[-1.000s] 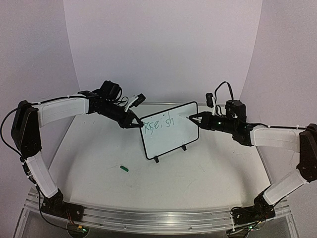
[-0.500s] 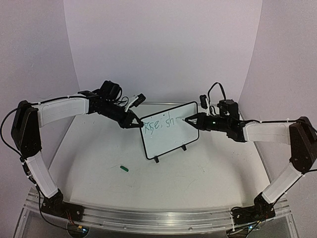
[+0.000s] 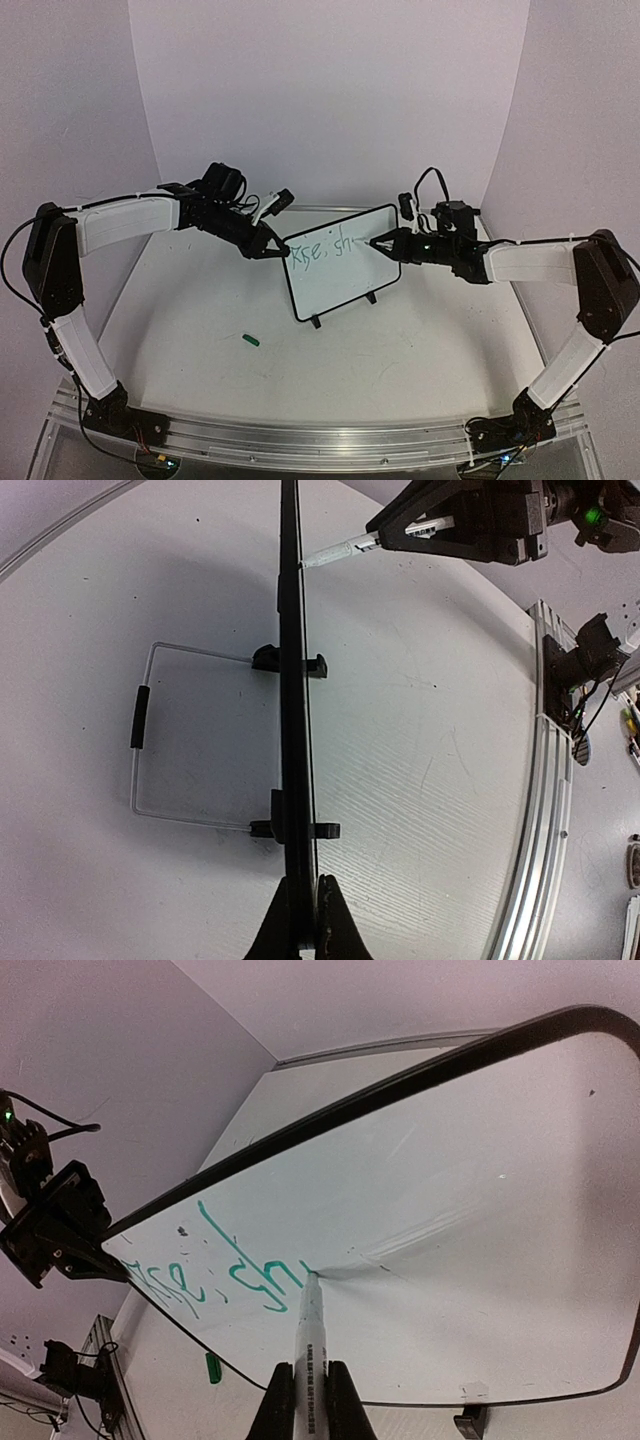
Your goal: Write a sentence on the whiteboard
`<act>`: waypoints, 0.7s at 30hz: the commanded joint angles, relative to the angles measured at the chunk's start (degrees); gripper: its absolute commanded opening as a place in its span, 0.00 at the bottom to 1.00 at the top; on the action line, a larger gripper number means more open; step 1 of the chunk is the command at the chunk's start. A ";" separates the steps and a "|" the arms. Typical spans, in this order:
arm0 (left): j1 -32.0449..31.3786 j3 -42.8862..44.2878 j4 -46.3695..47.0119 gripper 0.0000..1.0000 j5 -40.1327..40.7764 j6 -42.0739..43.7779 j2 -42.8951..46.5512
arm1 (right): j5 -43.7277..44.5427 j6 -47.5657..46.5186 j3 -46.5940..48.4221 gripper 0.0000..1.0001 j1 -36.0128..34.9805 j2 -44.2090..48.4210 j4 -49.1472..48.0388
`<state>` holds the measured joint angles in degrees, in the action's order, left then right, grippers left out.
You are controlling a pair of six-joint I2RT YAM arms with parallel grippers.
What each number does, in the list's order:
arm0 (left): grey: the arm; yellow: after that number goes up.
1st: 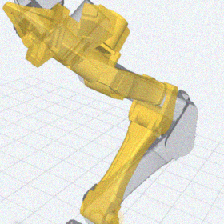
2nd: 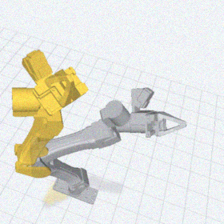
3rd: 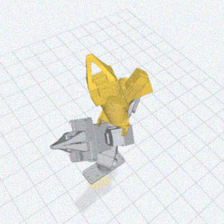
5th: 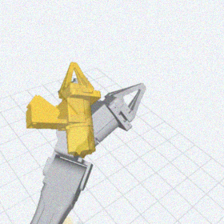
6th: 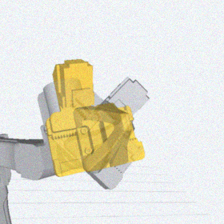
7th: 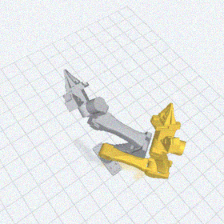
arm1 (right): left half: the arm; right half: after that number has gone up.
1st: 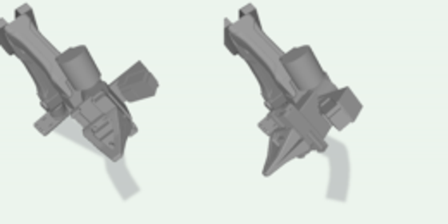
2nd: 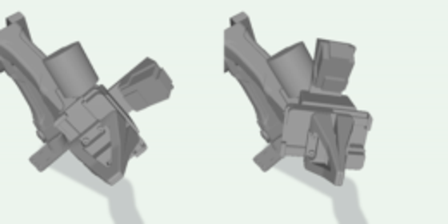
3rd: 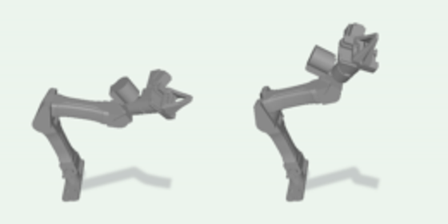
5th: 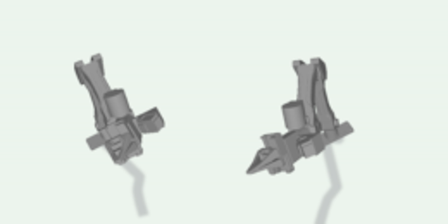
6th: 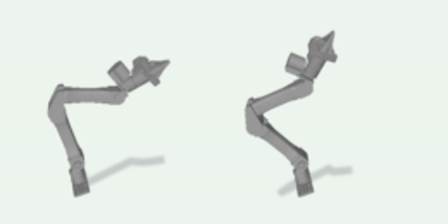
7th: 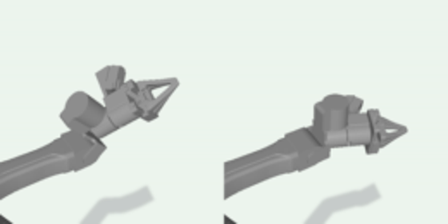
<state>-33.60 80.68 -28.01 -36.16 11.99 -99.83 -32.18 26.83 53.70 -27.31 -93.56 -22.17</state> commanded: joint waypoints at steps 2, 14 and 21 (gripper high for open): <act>-1.03 0.34 -4.77 0.00 3.31 2.82 -2.48 | 2.10 0.02 -1.03 0.00 0.05 -0.04 -1.13; -1.12 0.44 -4.79 0.00 3.26 2.79 -2.74 | 0.55 0.16 -2.74 0.00 0.00 1.72 -1.23; -1.15 0.51 -4.76 0.00 3.22 2.82 -2.85 | -0.53 0.19 -2.97 0.00 -0.02 5.69 -2.51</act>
<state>-33.87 81.33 -28.01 -36.02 12.04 -100.39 -31.91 27.05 50.69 -27.31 -91.85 -22.14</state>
